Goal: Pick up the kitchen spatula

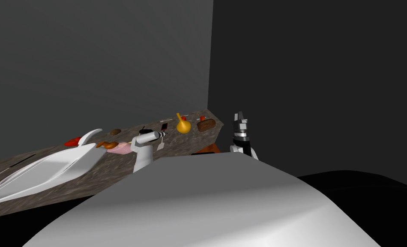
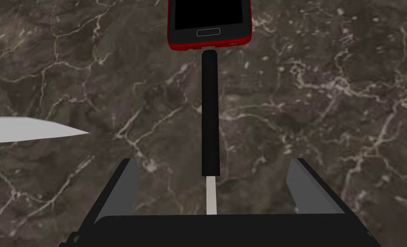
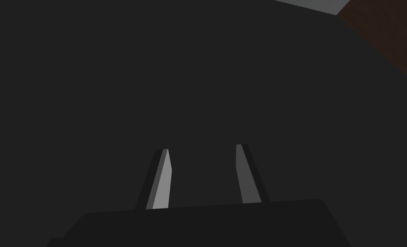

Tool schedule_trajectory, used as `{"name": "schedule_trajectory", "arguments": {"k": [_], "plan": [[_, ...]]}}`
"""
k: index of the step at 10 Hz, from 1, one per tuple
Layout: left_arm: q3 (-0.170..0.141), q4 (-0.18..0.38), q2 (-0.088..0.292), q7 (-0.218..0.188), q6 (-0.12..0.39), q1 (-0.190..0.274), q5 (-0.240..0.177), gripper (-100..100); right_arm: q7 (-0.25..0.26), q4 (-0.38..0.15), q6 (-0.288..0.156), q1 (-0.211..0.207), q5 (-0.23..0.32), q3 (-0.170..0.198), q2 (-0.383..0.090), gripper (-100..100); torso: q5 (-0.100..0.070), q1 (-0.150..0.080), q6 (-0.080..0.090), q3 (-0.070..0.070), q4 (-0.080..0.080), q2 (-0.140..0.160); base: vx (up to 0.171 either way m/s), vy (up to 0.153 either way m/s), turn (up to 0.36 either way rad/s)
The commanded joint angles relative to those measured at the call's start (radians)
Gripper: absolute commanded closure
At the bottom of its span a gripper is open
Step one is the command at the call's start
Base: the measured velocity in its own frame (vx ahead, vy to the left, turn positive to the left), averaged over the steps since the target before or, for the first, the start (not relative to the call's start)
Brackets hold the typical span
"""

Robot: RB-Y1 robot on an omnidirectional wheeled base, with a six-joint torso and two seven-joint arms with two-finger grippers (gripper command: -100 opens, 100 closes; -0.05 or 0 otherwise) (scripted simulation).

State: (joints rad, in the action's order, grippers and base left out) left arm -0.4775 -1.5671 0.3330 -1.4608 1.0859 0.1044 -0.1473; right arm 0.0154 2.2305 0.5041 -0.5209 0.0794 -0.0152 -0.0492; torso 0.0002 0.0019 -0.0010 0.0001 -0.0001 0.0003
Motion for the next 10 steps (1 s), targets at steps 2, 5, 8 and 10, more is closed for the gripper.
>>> {"name": "schedule_trajectory", "arguments": {"k": [2, 5, 8, 10], "plan": [[-0.002, 0.050, -0.008, 0.001, -0.039, 0.017, 0.017, -100, 0.000, 0.000, 0.000, 0.000, 0.000, 0.000, 0.000, 0, 0.000, 0.000, 0.000, 0.000, 0.000, 0.000, 0.004, 0.031, -0.026], [-0.002, 0.039, -0.006, 0.001, -0.030, 0.014, 0.012, 100, 0.000, 0.000, 0.000, 0.000, 0.000, 0.000, 0.000, 0, 0.000, -0.001, 0.000, 0.000, 0.000, 0.000, 0.001, 0.005, -0.002], [-0.002, 0.039, -0.006, 0.001, -0.030, 0.014, 0.012, 100, 0.000, 0.000, 0.000, 0.000, 0.000, 0.000, 0.000, 0, 0.000, -0.002, 0.000, 0.000, 0.000, 0.001, 0.000, 0.000, 0.000], [-0.016, 0.010, 0.003, -0.010, -0.018, 0.046, 0.004, -100, 0.000, 0.000, 0.000, 0.000, 0.000, 0.000, 0.000, 0, 0.000, -0.002, 0.000, 0.000, 0.000, 0.001, -0.036, -0.011, -0.023]]}}
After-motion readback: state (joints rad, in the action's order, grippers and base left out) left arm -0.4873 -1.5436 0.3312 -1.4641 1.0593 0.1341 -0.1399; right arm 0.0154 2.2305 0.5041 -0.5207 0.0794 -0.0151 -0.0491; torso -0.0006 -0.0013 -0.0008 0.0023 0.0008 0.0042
